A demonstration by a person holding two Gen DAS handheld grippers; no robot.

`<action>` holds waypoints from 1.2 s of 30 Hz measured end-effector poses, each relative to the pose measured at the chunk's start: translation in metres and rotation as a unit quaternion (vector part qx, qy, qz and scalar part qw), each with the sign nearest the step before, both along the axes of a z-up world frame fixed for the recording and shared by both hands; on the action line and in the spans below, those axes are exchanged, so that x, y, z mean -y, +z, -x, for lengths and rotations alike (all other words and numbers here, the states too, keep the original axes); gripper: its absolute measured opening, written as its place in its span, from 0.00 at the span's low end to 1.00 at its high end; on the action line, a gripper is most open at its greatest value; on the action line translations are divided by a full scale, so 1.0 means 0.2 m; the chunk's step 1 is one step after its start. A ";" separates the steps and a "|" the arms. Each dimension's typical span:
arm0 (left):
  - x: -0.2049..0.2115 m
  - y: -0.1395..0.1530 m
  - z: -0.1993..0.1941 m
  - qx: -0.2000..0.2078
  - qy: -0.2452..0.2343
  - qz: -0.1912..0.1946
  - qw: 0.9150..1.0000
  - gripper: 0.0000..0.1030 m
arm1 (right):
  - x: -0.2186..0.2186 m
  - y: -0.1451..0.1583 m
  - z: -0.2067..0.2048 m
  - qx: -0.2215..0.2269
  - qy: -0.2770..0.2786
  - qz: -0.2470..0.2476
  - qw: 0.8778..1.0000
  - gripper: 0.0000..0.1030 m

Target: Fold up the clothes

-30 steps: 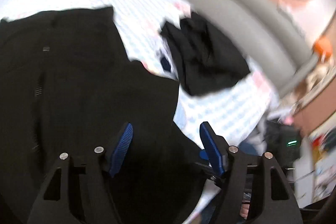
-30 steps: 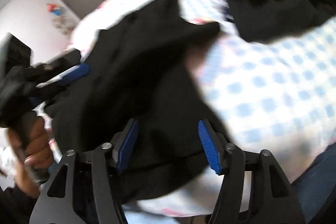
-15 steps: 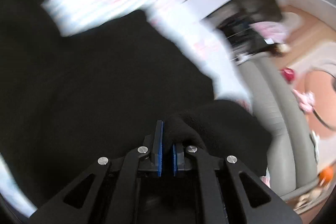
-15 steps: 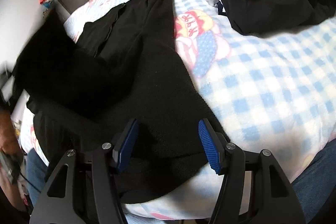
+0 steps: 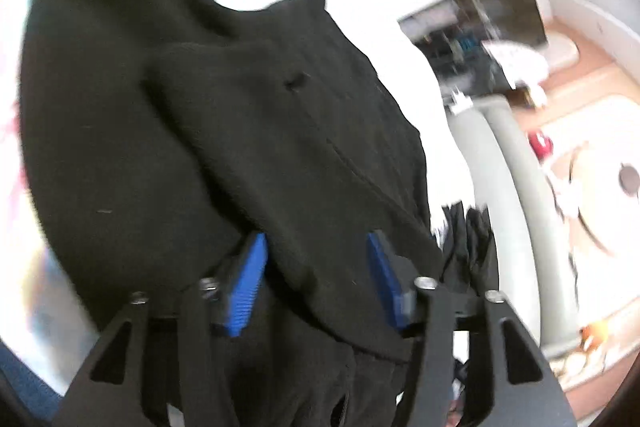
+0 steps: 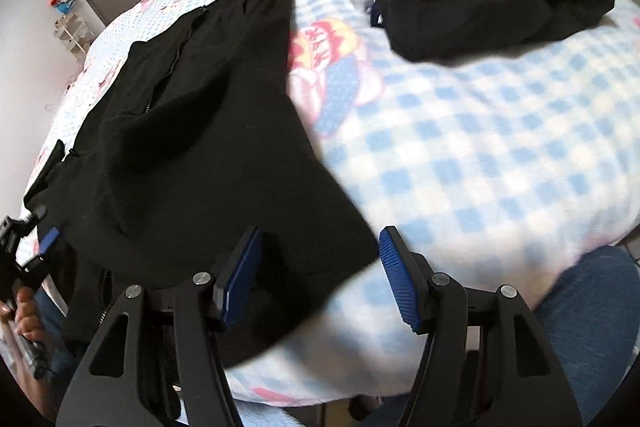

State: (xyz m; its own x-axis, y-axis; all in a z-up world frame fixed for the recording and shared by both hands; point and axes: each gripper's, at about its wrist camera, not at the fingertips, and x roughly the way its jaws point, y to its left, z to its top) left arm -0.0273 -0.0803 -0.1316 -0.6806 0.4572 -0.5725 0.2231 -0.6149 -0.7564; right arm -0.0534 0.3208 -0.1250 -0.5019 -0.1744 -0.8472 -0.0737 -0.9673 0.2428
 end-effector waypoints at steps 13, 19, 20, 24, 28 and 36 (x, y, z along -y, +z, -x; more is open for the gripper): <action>-0.19 0.04 0.38 0.056 -0.005 0.117 0.992 0.35 | -0.06 -0.10 -0.02 0.034 0.002 0.016 0.999 0.79; -0.19 0.38 0.31 -0.046 -0.013 0.113 0.992 0.09 | -0.02 -0.05 -0.02 0.028 0.010 0.015 0.999 0.80; -0.15 0.41 0.24 -0.060 0.006 0.092 0.994 0.09 | -0.01 -0.03 -0.03 0.022 0.011 0.016 1.000 0.80; 0.03 0.31 0.01 -0.037 0.081 0.066 0.994 0.09 | -0.03 -0.01 -0.08 0.018 0.001 0.023 1.000 0.79; 0.10 0.00 0.01 0.079 0.041 0.010 0.996 0.07 | -0.04 -0.06 -0.07 0.039 -0.001 0.029 0.999 0.79; 0.01 0.09 0.03 0.034 -0.019 0.043 0.998 0.55 | -0.05 0.18 -0.15 -0.056 0.007 0.061 0.997 0.77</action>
